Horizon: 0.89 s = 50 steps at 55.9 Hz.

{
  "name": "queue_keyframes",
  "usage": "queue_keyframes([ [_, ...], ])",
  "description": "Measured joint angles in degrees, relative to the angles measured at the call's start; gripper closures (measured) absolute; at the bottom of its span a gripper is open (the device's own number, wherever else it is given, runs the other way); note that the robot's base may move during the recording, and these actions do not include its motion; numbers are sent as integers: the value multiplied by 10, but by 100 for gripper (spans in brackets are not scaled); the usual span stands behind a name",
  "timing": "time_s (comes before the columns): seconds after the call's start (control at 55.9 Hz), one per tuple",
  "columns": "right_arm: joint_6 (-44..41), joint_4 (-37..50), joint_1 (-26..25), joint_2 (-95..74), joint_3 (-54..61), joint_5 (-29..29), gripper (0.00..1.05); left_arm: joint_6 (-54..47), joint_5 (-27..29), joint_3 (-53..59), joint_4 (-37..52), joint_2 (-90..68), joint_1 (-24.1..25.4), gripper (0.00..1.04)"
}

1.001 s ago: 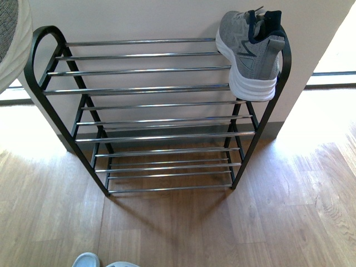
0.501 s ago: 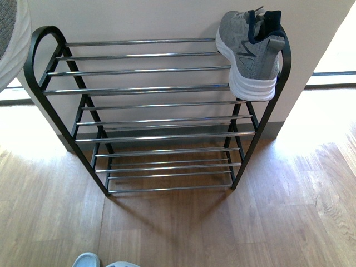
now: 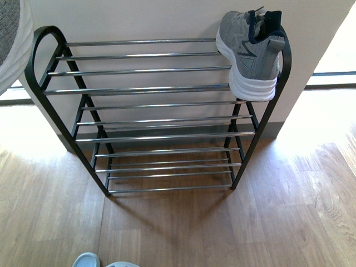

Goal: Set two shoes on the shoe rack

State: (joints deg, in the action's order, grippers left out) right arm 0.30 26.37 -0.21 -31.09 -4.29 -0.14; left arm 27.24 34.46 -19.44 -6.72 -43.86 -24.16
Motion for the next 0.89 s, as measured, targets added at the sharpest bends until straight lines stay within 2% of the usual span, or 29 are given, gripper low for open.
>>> queue_keyframes([
  [0.322, 0, -54, 0, 77, 22, 0, 103, 0, 0, 0, 0, 0, 0, 103],
  [0.447, 0, -45, 0, 90, 32, 2, 103, 0, 0, 0, 0, 0, 0, 103],
  [0.894, 0, -137, 0, 185, 32, 2, 103, 0, 0, 0, 0, 0, 0, 103],
])
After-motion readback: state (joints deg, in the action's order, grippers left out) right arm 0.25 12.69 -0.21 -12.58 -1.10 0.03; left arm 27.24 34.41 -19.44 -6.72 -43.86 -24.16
